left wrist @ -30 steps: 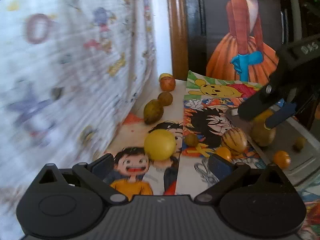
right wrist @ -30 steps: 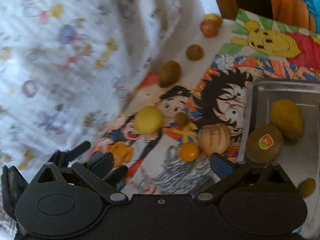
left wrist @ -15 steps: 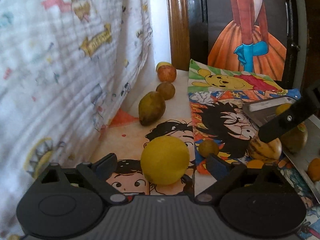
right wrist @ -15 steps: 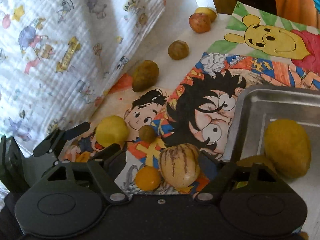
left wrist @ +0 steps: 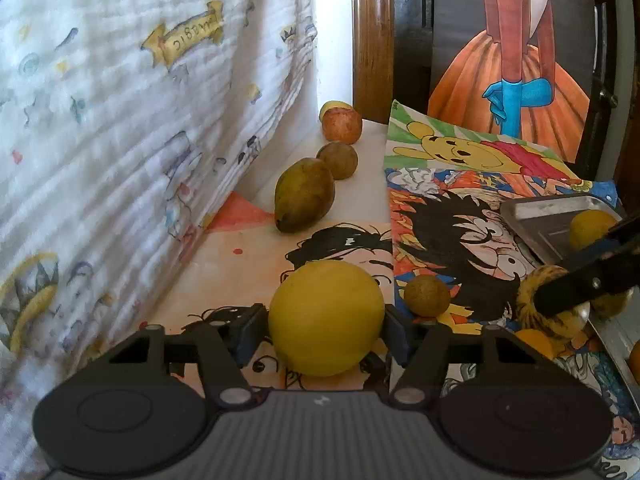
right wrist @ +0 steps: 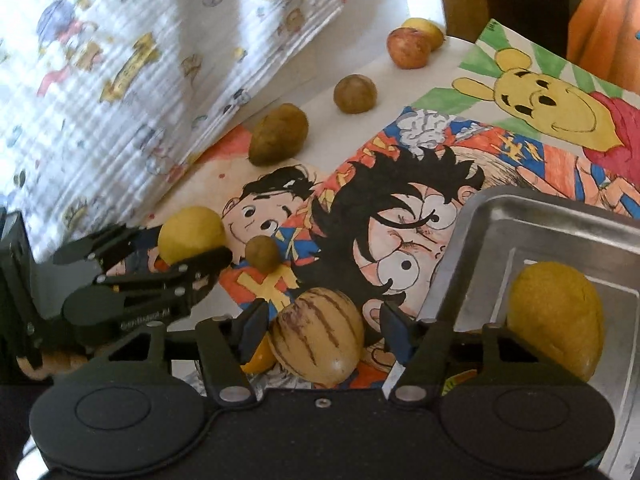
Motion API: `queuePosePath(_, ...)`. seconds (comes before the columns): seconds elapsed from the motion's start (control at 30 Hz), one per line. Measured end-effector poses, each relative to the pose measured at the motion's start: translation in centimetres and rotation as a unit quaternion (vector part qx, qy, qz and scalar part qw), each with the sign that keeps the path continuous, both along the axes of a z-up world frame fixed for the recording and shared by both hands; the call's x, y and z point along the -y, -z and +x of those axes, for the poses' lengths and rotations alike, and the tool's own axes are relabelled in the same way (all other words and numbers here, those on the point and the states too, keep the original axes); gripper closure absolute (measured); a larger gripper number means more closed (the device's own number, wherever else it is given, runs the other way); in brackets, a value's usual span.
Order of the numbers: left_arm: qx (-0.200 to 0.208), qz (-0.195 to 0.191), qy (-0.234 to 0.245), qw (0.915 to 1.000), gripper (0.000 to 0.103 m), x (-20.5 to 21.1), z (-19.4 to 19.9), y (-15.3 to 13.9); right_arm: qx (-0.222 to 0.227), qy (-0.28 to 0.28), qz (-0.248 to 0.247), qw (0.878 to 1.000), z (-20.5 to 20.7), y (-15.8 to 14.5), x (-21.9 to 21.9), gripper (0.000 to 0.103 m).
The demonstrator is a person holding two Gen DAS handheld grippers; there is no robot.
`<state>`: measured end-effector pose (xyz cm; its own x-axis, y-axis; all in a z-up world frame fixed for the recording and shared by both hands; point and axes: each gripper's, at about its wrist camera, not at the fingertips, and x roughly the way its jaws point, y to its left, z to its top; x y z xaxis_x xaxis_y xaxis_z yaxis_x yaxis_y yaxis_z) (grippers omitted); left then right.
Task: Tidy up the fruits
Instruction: 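Grasp the yellow lemon with the left tool while the right tool grasps the striped fruit, then carry the lemon and striped fruit over the metal tray with both tools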
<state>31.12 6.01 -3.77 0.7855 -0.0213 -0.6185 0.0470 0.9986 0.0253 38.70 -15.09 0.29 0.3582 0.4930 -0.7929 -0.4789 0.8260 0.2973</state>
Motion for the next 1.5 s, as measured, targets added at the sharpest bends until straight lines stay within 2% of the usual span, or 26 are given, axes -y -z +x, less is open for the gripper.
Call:
queuePosePath(0.3,0.0,-0.008,-0.008,0.9999,0.042,0.0,-0.3,0.0,0.025,-0.048,-0.026,0.998,-1.1,-0.1,-0.8,0.046)
queuePosePath(0.8,-0.004,-0.043,-0.034,0.9985,0.042,0.2,-2.4,-0.3,0.046,-0.068,-0.036,0.996,-1.2,-0.1,-0.9,0.047)
queuePosePath(1.1,0.014,-0.057,-0.035,0.9977,0.042,1.2,-4.3,-1.5,0.06,-0.044,-0.013,0.997,-1.9,0.0,-0.2,0.05)
queuePosePath(1.2,0.021,-0.063,-0.033,0.9973,0.042,1.8,-5.0,-2.0,0.064,-0.031,0.01,0.997,-2.4,0.0,0.4,0.05)
queuePosePath(1.5,0.042,-0.076,-0.008,0.9962,0.042,4.8,-7.4,-3.7,0.095,0.006,0.058,0.994,-3.9,-3.0,3.5,0.05)
